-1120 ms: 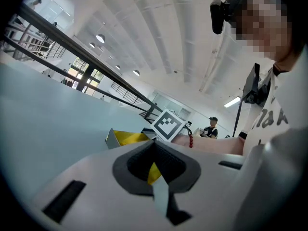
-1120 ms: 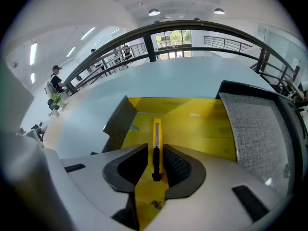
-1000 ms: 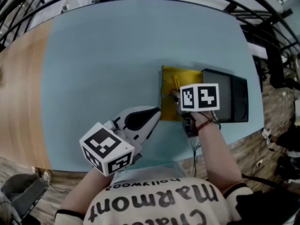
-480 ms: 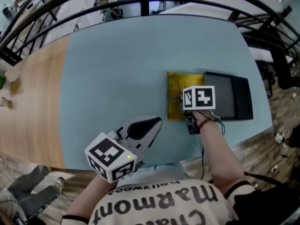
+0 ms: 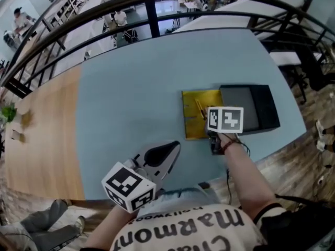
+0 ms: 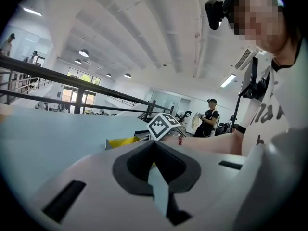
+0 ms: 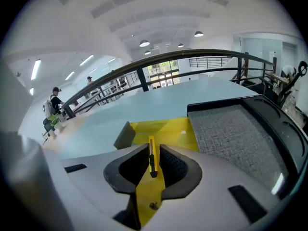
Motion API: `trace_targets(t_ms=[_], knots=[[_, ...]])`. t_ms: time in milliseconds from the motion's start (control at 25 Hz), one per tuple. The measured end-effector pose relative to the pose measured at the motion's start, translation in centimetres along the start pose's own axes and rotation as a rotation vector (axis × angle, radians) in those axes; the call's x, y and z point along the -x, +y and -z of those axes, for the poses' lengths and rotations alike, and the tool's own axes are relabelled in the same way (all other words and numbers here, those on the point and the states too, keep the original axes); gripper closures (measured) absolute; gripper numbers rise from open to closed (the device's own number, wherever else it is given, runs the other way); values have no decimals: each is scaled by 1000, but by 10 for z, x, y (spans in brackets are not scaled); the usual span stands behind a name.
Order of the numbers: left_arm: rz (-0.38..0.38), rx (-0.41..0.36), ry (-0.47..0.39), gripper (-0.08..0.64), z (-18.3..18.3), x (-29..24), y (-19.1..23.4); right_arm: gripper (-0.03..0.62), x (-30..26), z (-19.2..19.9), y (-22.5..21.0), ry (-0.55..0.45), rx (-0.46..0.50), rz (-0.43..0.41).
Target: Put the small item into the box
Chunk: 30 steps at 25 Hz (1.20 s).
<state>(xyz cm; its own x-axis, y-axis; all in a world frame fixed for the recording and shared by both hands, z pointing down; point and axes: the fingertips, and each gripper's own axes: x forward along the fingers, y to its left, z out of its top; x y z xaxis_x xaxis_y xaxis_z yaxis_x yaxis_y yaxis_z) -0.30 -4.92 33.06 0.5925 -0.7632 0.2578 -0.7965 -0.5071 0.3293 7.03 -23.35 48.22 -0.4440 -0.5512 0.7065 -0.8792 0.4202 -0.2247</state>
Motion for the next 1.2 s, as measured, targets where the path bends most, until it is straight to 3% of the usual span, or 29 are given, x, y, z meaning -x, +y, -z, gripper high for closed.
trace_targets(t_ms=[240,400,600,720,920,1200], knots=[[28,-33,-28,558,-8,-1,-14,520,37,-20,21,-130,-61,-174],[46,-33,-71,558,-22,-6,-22,526,71,-36,27,-203,-77,-224],[111,-74,-121,558,-46,1,-32,529,113,-37,32,-266,-138,-232],[144,-107,-130,558,-57,7,-40,531,129,-36,35,-284,-120,-209],[217,-163,-111,558,-49,29,-50,534,150,-26,44,-314,-97,-152],[282,-173,-53,558,-34,92,-37,538,166,4,79,-356,-187,-64]])
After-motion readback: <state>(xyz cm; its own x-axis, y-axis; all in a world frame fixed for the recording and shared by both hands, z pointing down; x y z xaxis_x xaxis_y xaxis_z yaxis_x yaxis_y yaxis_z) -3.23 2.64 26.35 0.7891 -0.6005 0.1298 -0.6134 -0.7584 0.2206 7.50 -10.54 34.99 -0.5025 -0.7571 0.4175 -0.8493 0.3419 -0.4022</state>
